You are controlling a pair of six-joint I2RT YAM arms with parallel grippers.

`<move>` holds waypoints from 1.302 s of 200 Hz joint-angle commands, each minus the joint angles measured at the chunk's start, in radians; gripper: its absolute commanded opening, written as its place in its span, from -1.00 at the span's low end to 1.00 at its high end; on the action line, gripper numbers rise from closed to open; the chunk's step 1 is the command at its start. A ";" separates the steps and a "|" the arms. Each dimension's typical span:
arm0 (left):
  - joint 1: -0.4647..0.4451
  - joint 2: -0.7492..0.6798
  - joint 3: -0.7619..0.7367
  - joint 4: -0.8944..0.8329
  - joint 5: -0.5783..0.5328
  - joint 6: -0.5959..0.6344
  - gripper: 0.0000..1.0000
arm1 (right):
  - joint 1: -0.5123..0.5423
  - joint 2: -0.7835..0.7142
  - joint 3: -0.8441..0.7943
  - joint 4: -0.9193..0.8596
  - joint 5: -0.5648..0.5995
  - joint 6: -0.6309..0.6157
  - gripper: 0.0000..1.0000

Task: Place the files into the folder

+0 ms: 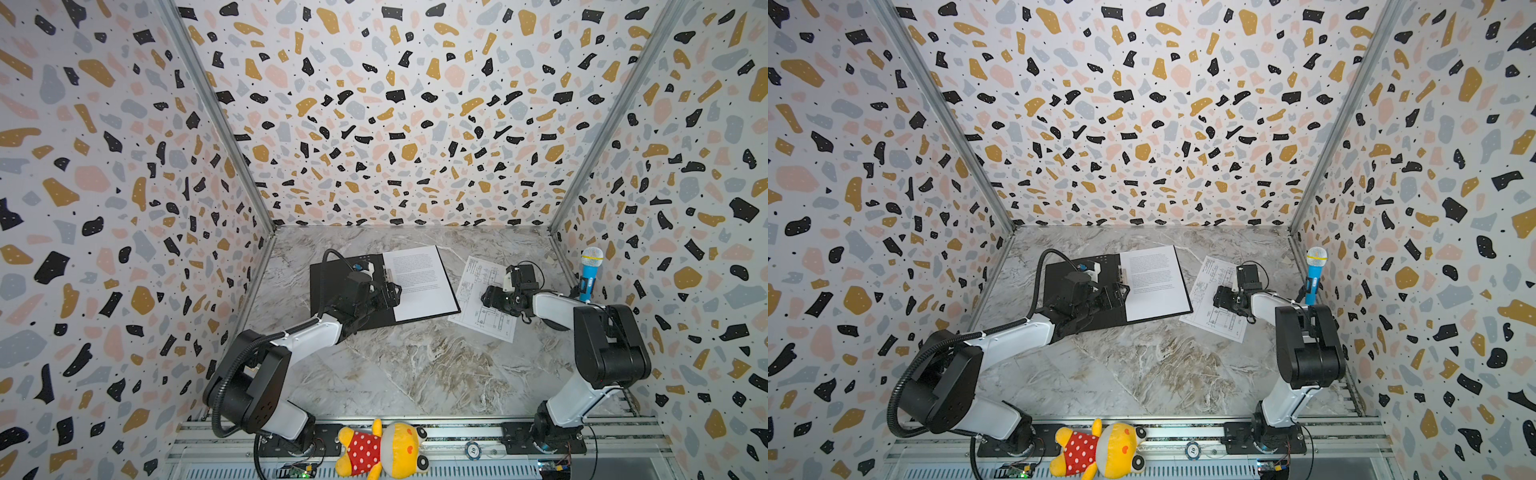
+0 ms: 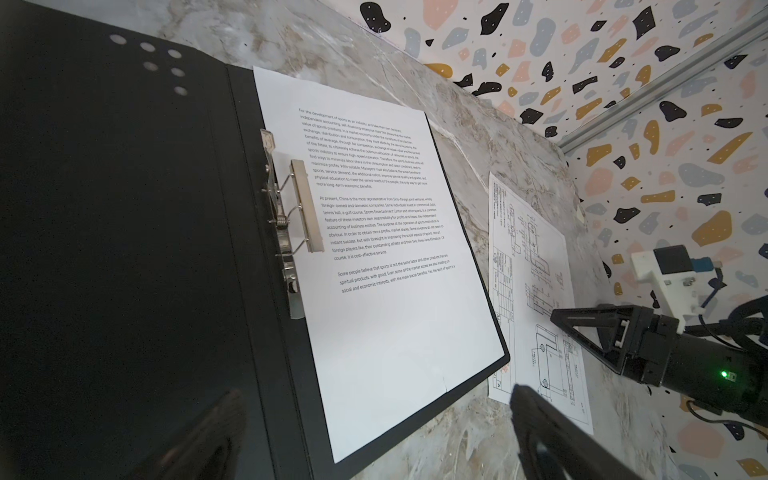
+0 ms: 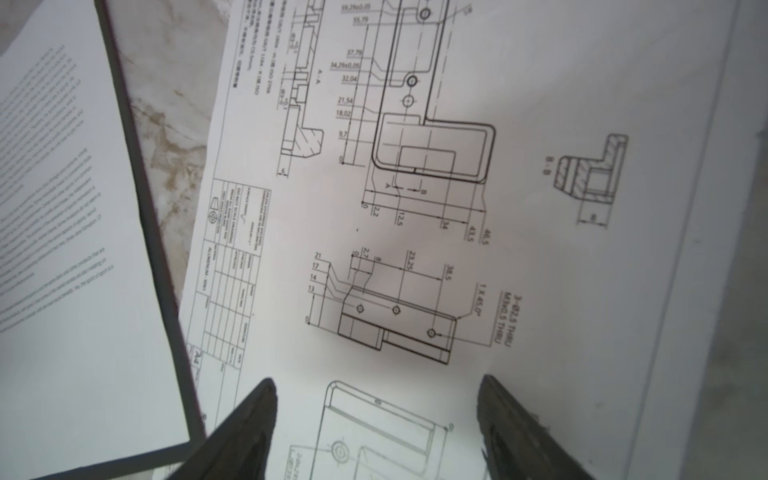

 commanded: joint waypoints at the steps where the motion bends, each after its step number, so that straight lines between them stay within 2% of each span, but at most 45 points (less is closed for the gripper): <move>1: -0.019 -0.009 0.008 0.038 0.009 0.026 0.99 | -0.004 -0.043 -0.103 -0.079 -0.008 0.056 0.54; 44: -0.077 0.029 0.068 0.031 -0.005 0.035 0.99 | -0.004 -0.237 -0.164 -0.106 0.013 0.063 0.54; 82: -0.150 0.133 0.218 0.024 0.032 0.069 0.99 | -0.042 -0.303 -0.146 -0.142 -0.008 0.044 0.56; 120: -0.226 0.319 0.473 -0.071 0.067 0.150 0.99 | -0.162 -0.402 -0.224 -0.098 -0.099 0.060 0.59; 169: -0.296 0.646 0.870 -0.213 0.132 0.234 1.00 | -0.252 -0.528 -0.345 -0.088 -0.104 0.077 0.71; 202: -0.328 0.821 1.105 -0.336 0.110 0.270 0.99 | -0.301 -0.568 -0.411 -0.059 -0.162 0.099 0.81; 229: -0.349 0.944 1.284 -0.443 0.074 0.293 0.99 | -0.322 -0.573 -0.438 -0.031 -0.187 0.108 1.00; 260: -0.364 1.058 1.445 -0.502 0.075 0.286 0.99 | -0.352 -0.560 -0.454 -0.006 -0.224 0.111 0.98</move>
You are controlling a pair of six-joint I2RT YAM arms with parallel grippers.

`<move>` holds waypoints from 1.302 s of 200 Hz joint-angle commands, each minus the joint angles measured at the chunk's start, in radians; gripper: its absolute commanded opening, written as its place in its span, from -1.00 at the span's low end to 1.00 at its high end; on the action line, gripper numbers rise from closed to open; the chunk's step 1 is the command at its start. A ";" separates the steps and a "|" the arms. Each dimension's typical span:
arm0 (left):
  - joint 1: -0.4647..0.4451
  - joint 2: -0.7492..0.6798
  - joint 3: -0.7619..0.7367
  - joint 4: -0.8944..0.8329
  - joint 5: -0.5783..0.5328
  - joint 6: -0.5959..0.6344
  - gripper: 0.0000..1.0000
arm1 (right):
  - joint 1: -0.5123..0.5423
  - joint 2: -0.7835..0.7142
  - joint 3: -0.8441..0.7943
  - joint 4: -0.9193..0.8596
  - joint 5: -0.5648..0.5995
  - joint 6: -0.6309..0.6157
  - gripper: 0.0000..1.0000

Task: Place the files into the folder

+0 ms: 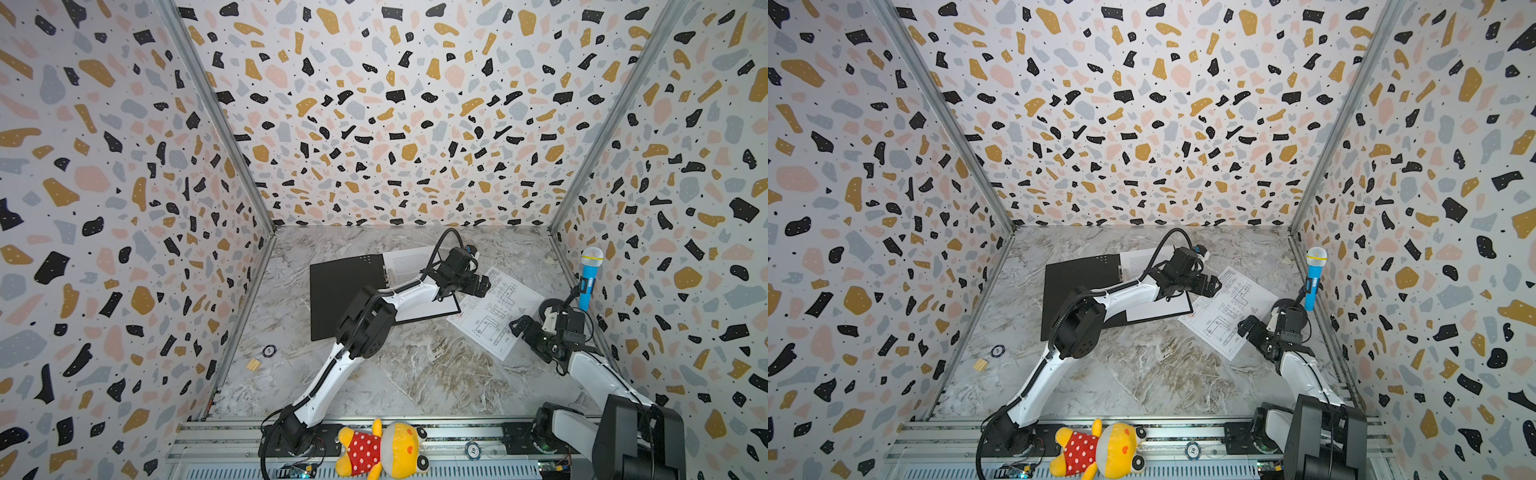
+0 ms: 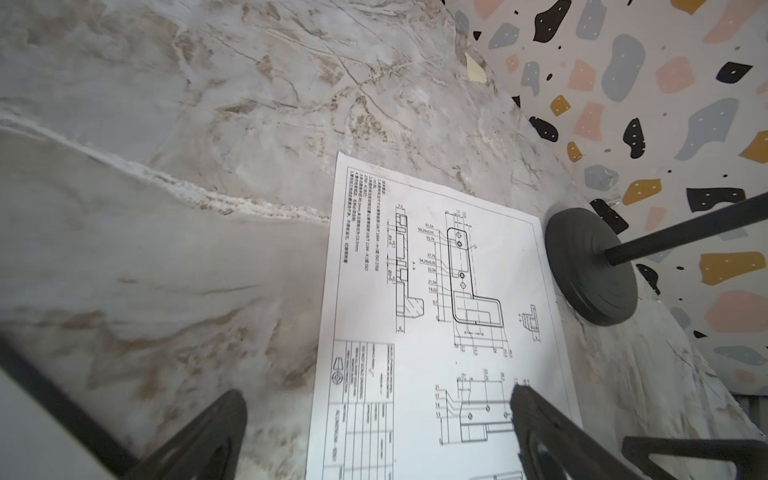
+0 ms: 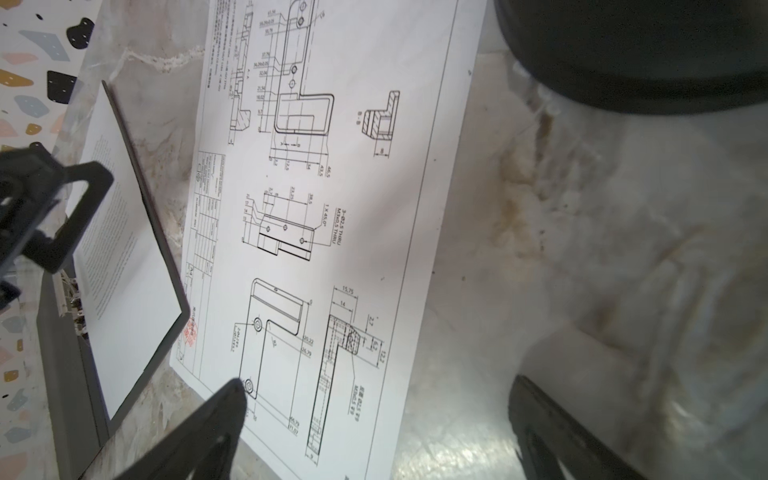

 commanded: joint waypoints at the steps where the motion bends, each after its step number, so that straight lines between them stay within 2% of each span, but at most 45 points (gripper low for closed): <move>1: -0.015 0.054 0.108 -0.078 -0.010 0.019 0.99 | -0.023 -0.005 -0.007 0.039 -0.040 0.010 0.98; 24: -0.022 0.104 0.169 -0.101 -0.024 -0.002 0.99 | -0.049 -0.005 -0.021 0.048 -0.059 0.015 0.98; 53: -0.023 0.126 0.162 -0.107 -0.009 -0.029 1.00 | -0.071 -0.002 -0.035 0.073 -0.077 0.026 1.00; 102: -0.040 0.087 0.049 -0.092 0.009 -0.019 0.92 | -0.109 0.073 -0.038 0.135 -0.146 0.030 0.94; 179: -0.057 -0.011 -0.138 -0.049 0.024 -0.031 0.86 | -0.110 0.192 0.005 0.138 -0.175 0.023 0.90; 260: -0.066 -0.052 -0.180 -0.049 0.017 -0.039 0.86 | -0.110 0.196 0.017 0.109 -0.166 0.010 0.88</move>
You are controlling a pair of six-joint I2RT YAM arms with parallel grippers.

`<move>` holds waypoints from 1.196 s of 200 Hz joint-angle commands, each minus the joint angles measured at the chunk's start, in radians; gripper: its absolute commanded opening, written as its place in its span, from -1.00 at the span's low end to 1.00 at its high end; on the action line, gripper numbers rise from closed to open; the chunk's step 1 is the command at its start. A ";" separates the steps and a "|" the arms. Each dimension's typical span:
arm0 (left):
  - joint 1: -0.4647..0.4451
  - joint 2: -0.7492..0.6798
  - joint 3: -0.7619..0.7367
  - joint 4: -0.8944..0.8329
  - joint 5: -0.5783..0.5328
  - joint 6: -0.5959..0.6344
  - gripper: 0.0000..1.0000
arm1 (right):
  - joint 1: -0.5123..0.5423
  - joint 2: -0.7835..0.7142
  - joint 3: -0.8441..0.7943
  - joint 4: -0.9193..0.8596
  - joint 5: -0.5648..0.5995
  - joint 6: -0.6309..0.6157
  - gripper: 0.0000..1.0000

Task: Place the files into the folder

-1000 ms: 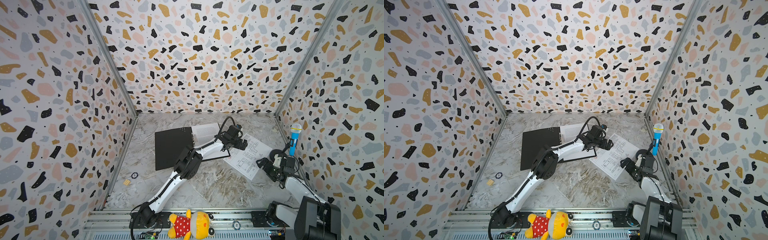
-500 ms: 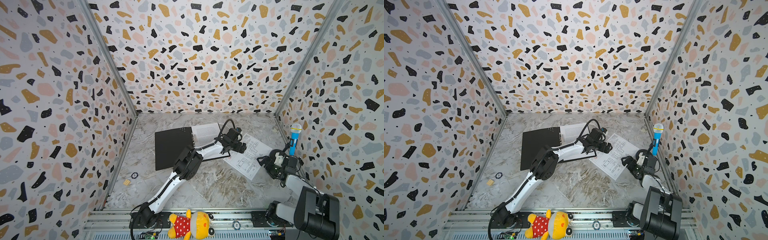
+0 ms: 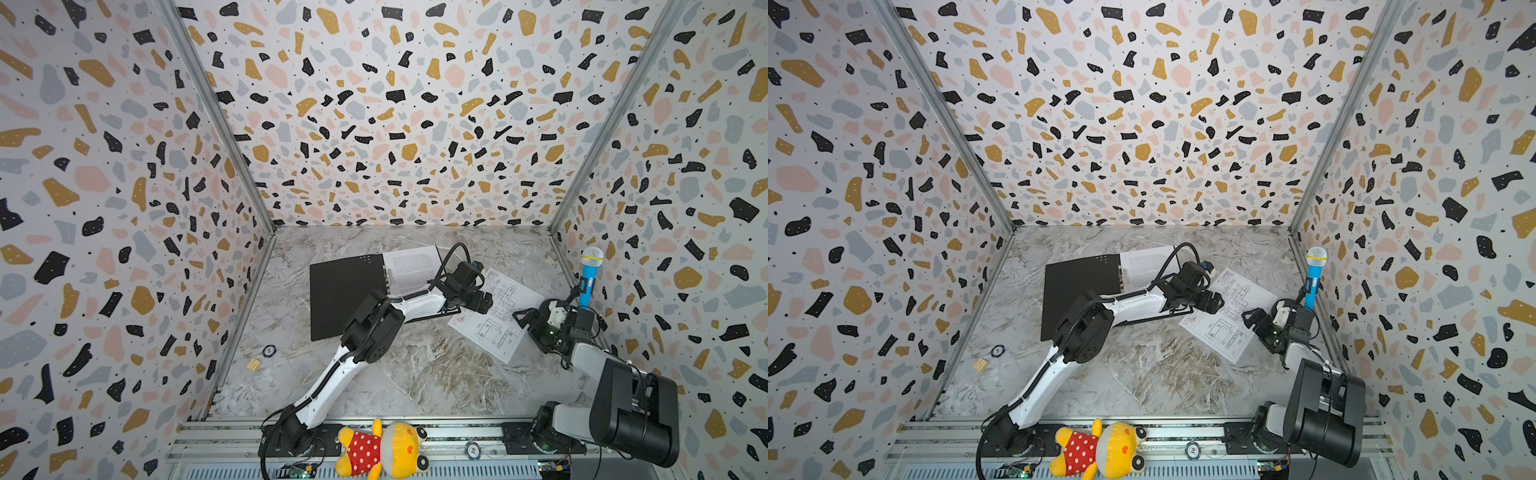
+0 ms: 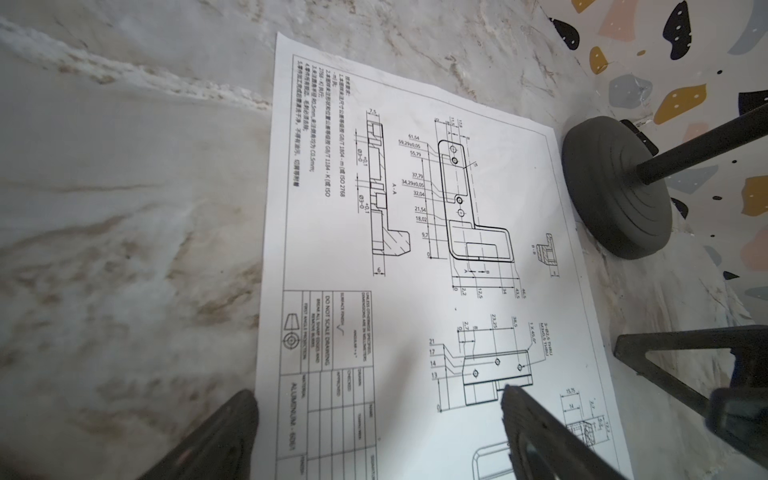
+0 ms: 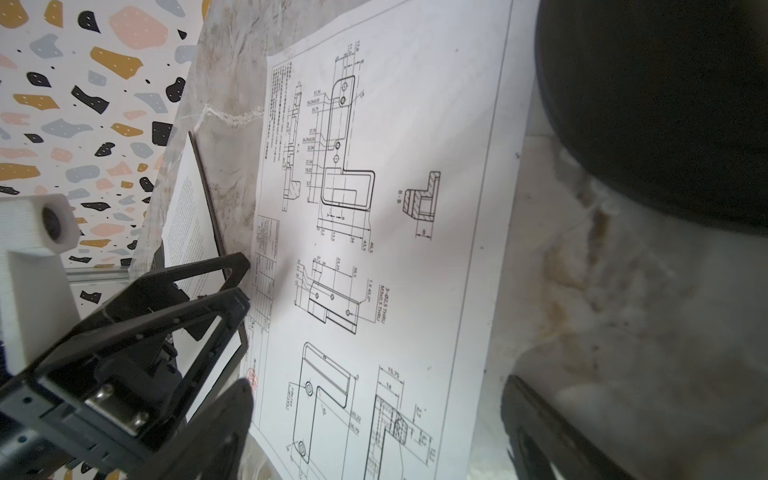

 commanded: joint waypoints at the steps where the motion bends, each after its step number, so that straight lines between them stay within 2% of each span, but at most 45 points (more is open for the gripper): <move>1: -0.011 -0.028 -0.049 -0.065 0.010 -0.017 0.86 | -0.003 0.006 -0.005 -0.110 0.038 -0.007 0.88; 64: -0.009 -0.049 0.036 -0.091 -0.063 -0.012 0.89 | -0.002 -0.057 0.016 -0.151 0.080 -0.027 0.89; 109: -0.008 0.012 0.110 -0.142 -0.075 0.022 0.89 | -0.004 -0.040 0.011 -0.137 0.070 -0.031 0.89; 178: -0.010 0.060 0.101 -0.169 -0.044 0.037 0.88 | -0.003 0.010 0.012 -0.111 0.043 -0.023 0.86; 239: -0.010 0.021 0.009 -0.098 0.071 -0.001 0.88 | 0.009 0.056 0.007 -0.071 -0.013 0.013 0.82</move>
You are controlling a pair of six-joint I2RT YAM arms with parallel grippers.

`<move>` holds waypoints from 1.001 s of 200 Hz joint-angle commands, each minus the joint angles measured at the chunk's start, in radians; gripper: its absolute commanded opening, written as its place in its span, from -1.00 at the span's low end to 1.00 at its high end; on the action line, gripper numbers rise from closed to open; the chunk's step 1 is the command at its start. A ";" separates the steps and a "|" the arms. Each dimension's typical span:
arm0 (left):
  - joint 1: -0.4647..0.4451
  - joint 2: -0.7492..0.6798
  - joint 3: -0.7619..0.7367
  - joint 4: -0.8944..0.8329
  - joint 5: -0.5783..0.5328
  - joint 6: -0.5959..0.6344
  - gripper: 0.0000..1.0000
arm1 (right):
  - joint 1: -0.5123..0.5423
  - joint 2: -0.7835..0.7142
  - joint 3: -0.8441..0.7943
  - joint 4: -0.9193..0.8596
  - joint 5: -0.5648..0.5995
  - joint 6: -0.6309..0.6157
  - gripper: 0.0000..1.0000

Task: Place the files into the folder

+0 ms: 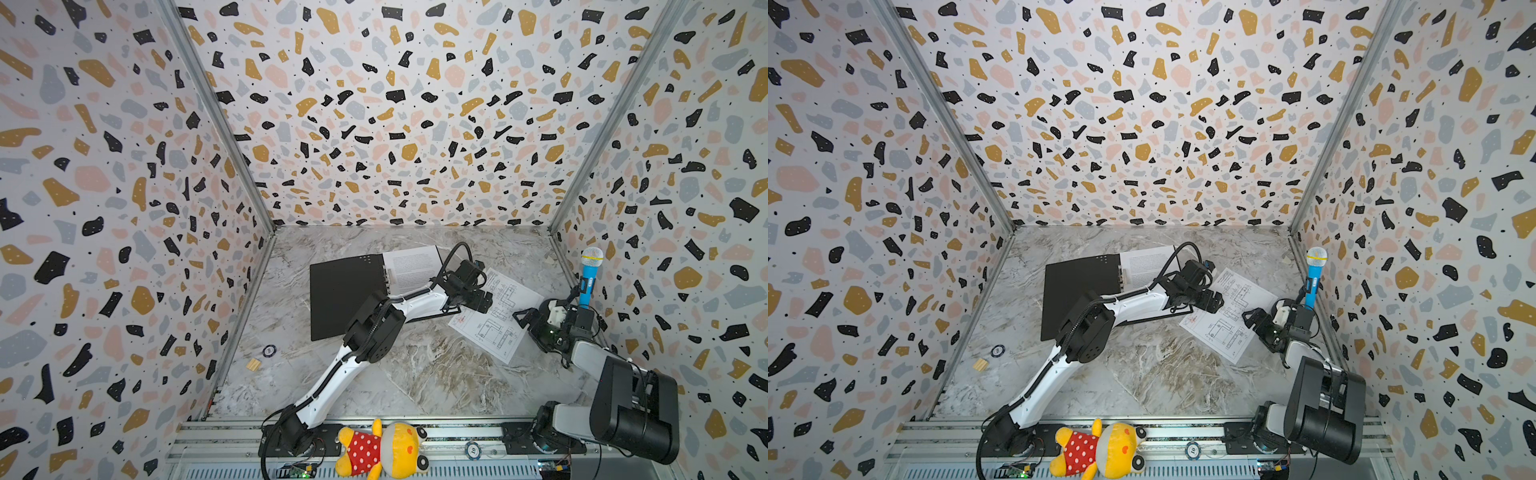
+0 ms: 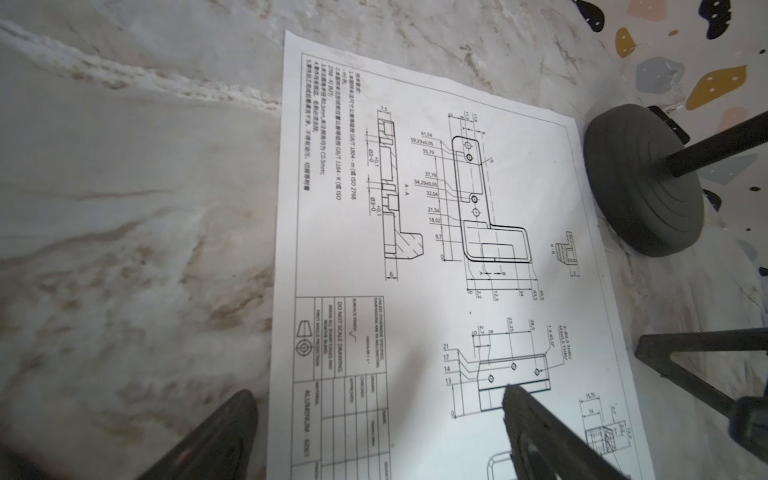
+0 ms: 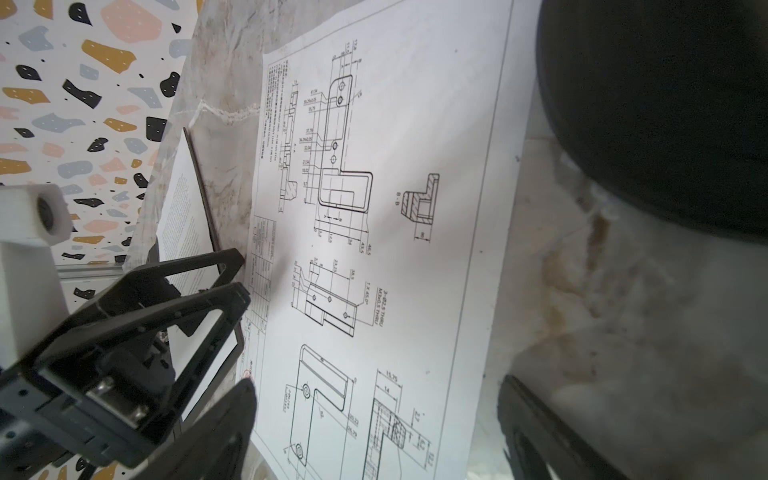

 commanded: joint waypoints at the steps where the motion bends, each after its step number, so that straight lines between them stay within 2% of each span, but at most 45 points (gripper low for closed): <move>1: -0.009 -0.008 -0.063 -0.022 0.085 -0.028 0.88 | 0.008 0.034 -0.010 -0.065 -0.006 0.026 0.82; 32: -0.011 -0.023 -0.085 0.008 0.112 -0.051 0.88 | 0.017 0.048 -0.013 -0.055 -0.013 0.032 0.81; 76: 0.000 -0.054 -0.079 -0.010 0.050 -0.038 0.88 | 0.014 0.002 0.000 -0.104 0.044 0.007 0.82; 109: 0.003 -0.060 -0.057 -0.024 0.035 -0.035 0.89 | 0.013 0.000 0.019 -0.113 0.027 0.009 0.82; 151: 0.017 -0.081 -0.059 -0.035 -0.007 -0.025 0.89 | 0.003 -0.028 0.026 -0.145 0.082 -0.011 0.83; 200: 0.022 -0.068 -0.005 -0.062 -0.020 -0.016 0.89 | 0.000 -0.027 0.022 -0.149 0.081 -0.019 0.83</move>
